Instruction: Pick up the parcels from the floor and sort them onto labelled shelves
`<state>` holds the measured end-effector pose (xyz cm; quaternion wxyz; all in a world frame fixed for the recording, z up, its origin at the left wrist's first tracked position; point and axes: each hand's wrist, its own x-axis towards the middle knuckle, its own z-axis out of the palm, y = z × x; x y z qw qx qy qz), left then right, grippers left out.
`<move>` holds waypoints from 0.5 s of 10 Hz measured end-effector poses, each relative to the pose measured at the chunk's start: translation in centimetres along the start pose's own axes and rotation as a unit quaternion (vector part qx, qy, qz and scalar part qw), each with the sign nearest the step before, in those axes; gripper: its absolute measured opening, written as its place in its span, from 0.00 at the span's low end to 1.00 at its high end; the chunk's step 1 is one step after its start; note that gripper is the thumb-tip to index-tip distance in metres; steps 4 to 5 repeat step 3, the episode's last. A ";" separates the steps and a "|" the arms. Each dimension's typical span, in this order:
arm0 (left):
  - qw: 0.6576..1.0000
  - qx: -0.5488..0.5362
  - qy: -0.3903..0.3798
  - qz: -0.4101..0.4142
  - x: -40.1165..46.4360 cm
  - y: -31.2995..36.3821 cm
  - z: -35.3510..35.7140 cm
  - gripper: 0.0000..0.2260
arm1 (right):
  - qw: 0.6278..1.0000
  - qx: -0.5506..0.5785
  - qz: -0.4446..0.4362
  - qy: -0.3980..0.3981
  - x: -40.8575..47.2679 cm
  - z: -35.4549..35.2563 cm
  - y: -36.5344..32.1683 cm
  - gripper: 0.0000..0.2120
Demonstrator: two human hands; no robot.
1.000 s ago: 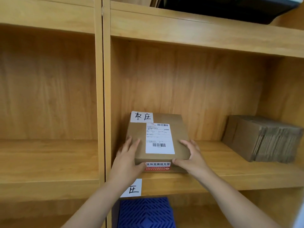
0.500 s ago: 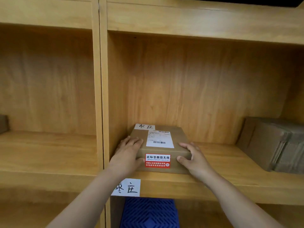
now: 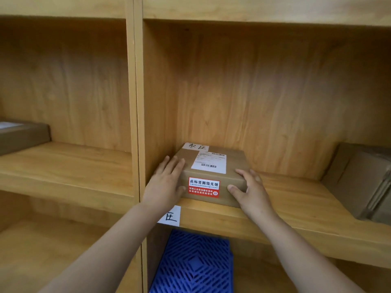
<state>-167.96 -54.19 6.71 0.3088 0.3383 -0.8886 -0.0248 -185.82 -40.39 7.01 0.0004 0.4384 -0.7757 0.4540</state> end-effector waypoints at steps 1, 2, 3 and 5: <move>1.000 0.004 0.026 0.010 -2.0 -0.5 -0.3 0.34 | 0.999 0.028 -0.002 0.028 -1.2 0.1 0.4 0.36; 0.999 0.015 0.030 0.017 -4.9 -1.1 -0.9 0.32 | 0.999 0.021 0.011 0.041 -3.2 0.5 0.2 0.41; 0.999 0.017 0.035 0.027 -6.7 -2.3 -1.9 0.29 | 0.997 -0.028 0.005 0.069 -5.0 1.0 -0.4 0.41; 0.999 0.017 0.035 0.027 -6.7 -2.3 -1.9 0.29 | 0.997 -0.028 0.005 0.069 -5.0 1.0 -0.4 0.41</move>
